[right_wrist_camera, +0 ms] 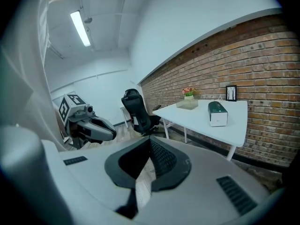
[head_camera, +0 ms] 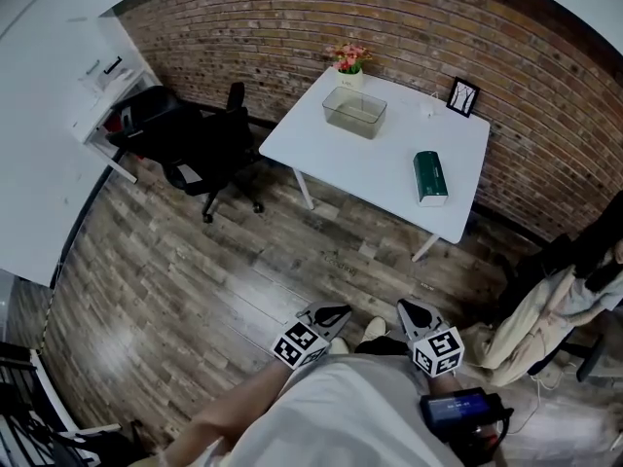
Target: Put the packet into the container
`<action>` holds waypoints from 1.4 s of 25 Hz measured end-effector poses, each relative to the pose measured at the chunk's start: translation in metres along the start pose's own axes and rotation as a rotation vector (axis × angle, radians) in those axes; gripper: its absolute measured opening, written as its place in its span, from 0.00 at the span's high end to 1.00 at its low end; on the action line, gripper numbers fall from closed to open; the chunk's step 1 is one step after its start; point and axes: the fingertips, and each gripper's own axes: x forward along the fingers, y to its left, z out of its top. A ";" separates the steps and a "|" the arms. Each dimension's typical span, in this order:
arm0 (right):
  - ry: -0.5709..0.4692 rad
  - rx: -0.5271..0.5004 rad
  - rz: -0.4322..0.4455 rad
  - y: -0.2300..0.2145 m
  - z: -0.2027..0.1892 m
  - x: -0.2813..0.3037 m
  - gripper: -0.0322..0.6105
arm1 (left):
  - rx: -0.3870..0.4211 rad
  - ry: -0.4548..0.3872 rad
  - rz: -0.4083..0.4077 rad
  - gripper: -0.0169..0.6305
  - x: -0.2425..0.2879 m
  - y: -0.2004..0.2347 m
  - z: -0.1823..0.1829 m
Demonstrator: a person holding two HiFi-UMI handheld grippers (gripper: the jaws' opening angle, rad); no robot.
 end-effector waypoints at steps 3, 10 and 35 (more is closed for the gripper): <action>0.003 0.011 0.008 -0.013 0.005 0.003 0.93 | 0.000 0.014 -0.001 0.94 0.012 0.005 0.009; -0.010 0.029 0.014 -0.055 0.019 0.013 0.93 | 0.057 0.043 0.011 0.94 0.045 0.026 0.036; -0.005 0.077 0.009 -0.119 0.072 0.068 0.93 | 0.056 0.011 0.073 0.94 0.071 0.121 0.091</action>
